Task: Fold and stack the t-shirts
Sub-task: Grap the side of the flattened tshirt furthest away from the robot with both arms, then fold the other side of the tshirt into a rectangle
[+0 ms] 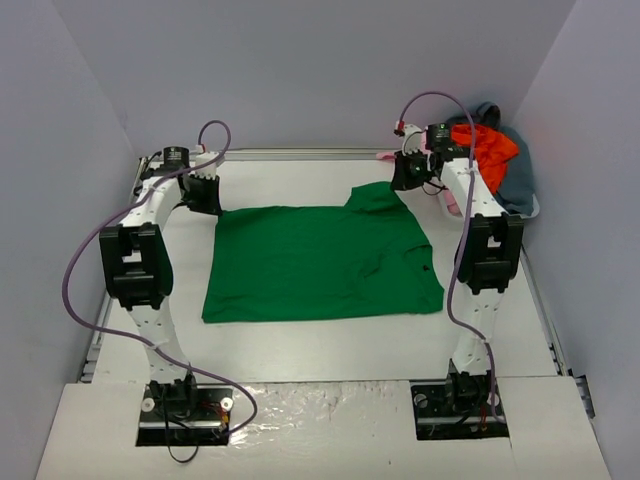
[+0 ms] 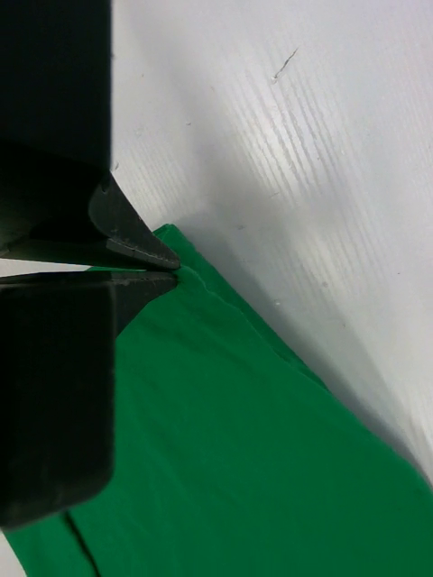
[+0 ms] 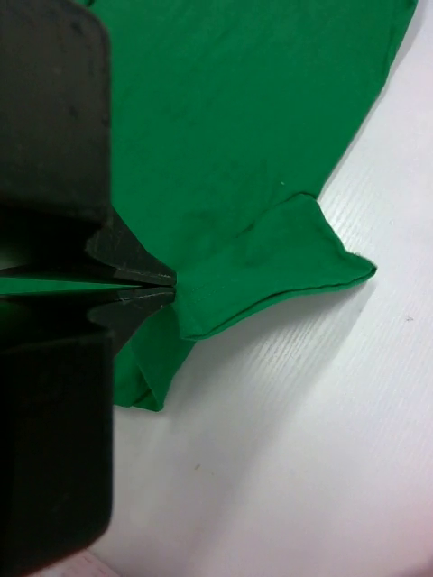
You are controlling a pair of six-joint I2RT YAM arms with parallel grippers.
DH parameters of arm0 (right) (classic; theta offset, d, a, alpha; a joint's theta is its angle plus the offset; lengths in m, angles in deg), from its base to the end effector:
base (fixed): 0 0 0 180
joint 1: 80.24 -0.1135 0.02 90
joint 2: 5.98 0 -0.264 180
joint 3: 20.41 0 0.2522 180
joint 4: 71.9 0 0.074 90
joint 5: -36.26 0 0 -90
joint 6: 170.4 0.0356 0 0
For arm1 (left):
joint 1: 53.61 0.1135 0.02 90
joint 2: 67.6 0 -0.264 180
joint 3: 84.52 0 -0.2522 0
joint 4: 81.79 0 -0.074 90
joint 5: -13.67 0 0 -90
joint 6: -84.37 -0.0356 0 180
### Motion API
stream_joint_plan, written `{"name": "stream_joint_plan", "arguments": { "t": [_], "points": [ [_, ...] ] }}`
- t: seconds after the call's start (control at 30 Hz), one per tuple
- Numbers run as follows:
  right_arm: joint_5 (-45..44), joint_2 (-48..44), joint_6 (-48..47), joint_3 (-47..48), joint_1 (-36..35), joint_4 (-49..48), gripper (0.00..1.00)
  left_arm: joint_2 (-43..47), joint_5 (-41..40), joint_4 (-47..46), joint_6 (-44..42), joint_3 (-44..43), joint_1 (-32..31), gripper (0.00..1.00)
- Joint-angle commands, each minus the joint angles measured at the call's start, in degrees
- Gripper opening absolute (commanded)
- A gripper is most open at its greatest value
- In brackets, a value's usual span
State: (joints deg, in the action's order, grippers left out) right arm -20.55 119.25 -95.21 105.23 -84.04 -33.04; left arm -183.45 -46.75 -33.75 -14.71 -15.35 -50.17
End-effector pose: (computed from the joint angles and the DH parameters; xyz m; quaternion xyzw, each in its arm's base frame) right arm 0.5034 0.0530 0.2664 -0.2621 0.8316 0.2160 0.4395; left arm 0.4497 0.0094 0.2451 0.1259 0.9120 -0.2073 0.3309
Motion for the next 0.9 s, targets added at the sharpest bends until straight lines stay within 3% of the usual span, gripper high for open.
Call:
{"name": "stream_joint_plan", "arguments": {
  "t": [0.0, 0.87],
  "points": [
    [0.2, -7.2, -0.8, -1.9, 0.2, 1.0, 0.0, 5.5, 1.6, -0.2, -1.7, 0.7, 0.2, 0.02],
    [1.0, -24.1, -4.2, -18.4, 0.9, 7.0, 0.0, 16.4, 1.4, -0.5, -6.9, 13.9, 2.0, 0.02]
  ]
}}
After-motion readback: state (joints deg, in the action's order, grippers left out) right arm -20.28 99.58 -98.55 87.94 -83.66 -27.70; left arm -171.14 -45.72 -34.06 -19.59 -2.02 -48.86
